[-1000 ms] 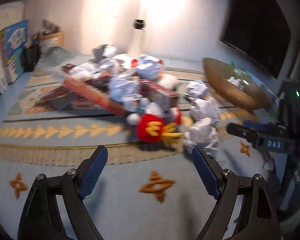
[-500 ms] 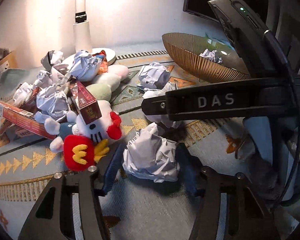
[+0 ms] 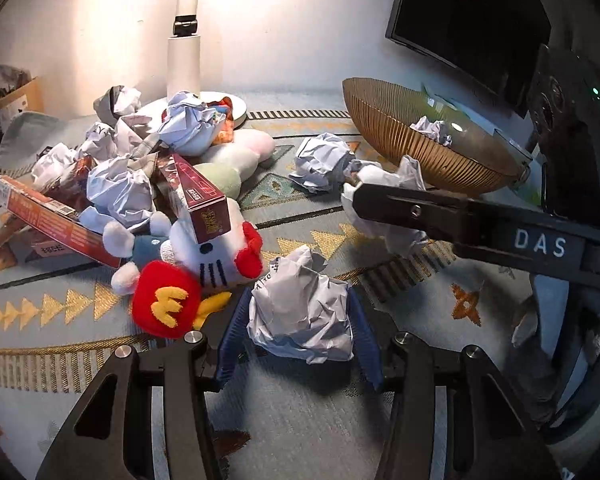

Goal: Organize objects
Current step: 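Close the right gripper on a crumpled white paper ball, then carry the paper ball over the amber glass bowl and open the right gripper, then withdraw the open right gripper from the bowl back over the rug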

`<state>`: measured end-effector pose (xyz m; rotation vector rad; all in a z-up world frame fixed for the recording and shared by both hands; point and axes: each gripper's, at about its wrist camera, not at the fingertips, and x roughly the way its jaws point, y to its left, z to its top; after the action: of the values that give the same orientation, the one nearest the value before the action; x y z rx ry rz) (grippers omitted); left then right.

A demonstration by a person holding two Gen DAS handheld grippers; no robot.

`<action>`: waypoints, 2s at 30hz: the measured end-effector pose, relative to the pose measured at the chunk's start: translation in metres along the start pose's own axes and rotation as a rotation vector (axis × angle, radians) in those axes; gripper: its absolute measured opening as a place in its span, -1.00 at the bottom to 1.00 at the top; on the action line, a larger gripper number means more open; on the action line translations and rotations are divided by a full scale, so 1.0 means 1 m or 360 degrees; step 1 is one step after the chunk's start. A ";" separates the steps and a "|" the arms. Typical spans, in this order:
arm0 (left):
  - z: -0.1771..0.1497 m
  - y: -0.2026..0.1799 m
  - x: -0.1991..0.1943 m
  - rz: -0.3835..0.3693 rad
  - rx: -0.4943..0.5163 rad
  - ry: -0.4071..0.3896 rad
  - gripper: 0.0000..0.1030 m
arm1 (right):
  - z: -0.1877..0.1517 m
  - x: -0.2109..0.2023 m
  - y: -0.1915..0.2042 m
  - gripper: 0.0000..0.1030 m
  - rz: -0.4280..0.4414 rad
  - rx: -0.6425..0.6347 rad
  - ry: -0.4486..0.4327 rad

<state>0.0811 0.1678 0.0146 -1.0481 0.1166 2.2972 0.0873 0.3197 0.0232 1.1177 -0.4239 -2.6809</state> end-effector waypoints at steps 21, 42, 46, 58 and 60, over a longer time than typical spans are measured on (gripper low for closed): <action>0.145 -0.118 0.040 -0.0131 0.0072 -0.0152 -0.12 | 0.057 -0.145 -0.146 0.06 -0.0650 0.0460 -0.0208; 0.065 -0.024 -0.063 0.0119 -0.0194 -0.0388 0.66 | 0.025 -0.133 -0.059 0.62 -0.0560 0.0168 -0.0199; 0.016 0.031 -0.084 0.0447 -0.0296 -0.0331 0.70 | -0.006 -0.115 -0.006 0.78 -0.0454 0.0016 -0.0145; -0.045 0.160 -0.065 0.0670 -0.0697 -0.0114 0.70 | -0.049 -0.025 0.026 0.78 -0.0563 -0.0164 0.0074; -0.045 0.161 -0.059 0.0671 -0.0716 -0.0075 0.70 | -0.049 -0.023 0.023 0.78 -0.0549 -0.0154 0.0094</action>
<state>0.0507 -0.0067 -0.0004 -1.2833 -0.2326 2.8102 0.1399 0.2956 0.0135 1.3434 -0.0945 -2.9092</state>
